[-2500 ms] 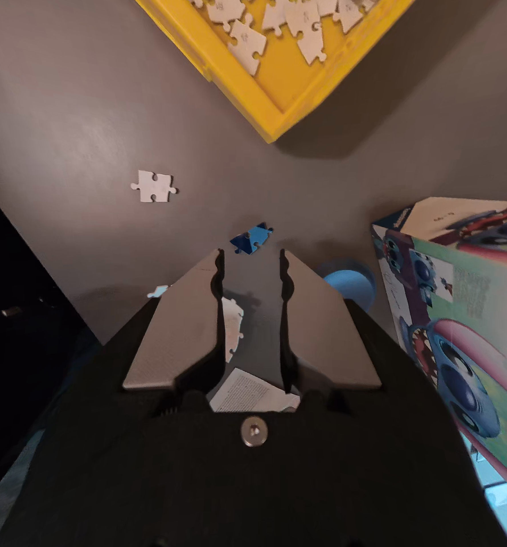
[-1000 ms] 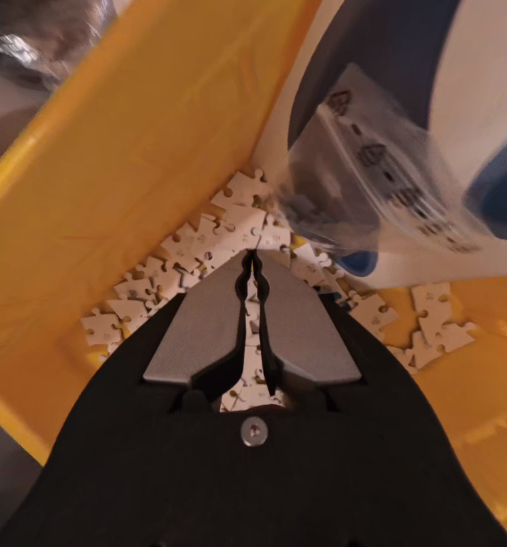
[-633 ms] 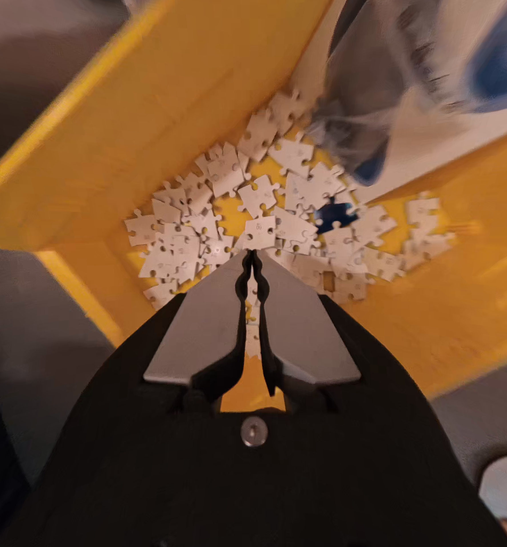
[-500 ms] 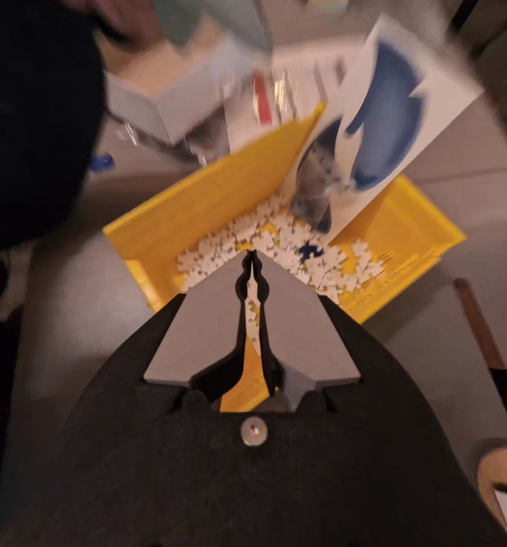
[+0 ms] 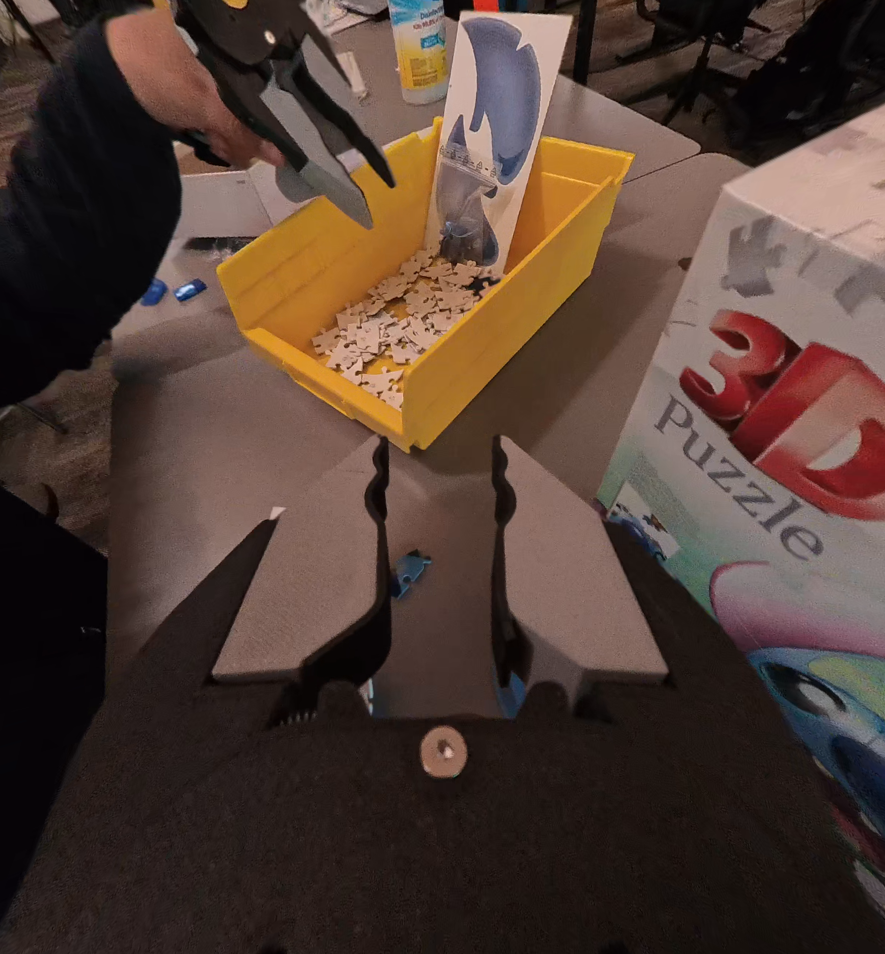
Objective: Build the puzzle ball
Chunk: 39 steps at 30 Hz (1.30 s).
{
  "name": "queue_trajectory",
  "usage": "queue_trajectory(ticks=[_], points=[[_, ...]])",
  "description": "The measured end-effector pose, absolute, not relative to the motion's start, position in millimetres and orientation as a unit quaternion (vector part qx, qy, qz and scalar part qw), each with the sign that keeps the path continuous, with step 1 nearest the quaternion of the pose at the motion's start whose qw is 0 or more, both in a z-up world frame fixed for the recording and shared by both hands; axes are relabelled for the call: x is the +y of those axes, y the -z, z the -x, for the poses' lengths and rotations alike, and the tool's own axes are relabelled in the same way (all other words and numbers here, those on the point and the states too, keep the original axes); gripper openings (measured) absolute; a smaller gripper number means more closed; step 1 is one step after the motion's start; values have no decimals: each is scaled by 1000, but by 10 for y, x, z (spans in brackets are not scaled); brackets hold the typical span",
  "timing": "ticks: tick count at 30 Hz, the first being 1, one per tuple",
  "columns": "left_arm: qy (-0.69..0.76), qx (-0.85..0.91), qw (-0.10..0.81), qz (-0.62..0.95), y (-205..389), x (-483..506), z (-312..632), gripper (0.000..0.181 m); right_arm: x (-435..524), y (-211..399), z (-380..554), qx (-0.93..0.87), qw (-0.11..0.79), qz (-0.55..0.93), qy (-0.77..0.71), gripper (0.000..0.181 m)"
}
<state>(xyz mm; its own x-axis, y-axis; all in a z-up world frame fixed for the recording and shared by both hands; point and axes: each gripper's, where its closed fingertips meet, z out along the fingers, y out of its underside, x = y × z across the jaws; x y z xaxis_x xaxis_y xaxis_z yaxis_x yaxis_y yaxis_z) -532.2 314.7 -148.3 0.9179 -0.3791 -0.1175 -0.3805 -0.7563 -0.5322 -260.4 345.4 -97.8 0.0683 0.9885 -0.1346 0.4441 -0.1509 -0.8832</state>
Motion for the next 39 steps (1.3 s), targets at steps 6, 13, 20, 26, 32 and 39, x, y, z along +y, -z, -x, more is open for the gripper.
queue_trajectory(ticks=[6, 13, 20, 26, 32, 39], points=[[-52, 269, 185, 944, 1748, 2381, 4945, 24, 3477, 1176, 2304, -559, 357, 632, -400, 36], [-116, 236, 115, 958, 1797, 2182, 5373, 13, 3513, 1440, 2181, -545, 311, 639, -446, 37], [-127, 211, 98, 964, 1603, 2484, 5638, 47, 3601, 1474, 2155, -533, 309, 645, -451, 37], [-128, 244, 33, 961, 1854, 2977, 5688, 42, 3477, 1367, 2169, -545, 328, 628, -448, 37], [-101, 159, -76, 979, 2248, 3004, 5887, 46, 3358, 1270, 2172, -555, 336, 612, -452, 37], [-72, 101, -102, 987, 2449, 3032, 5995, 16, 3301, 1201, 2126, -560, 343, 601, -456, 36]])
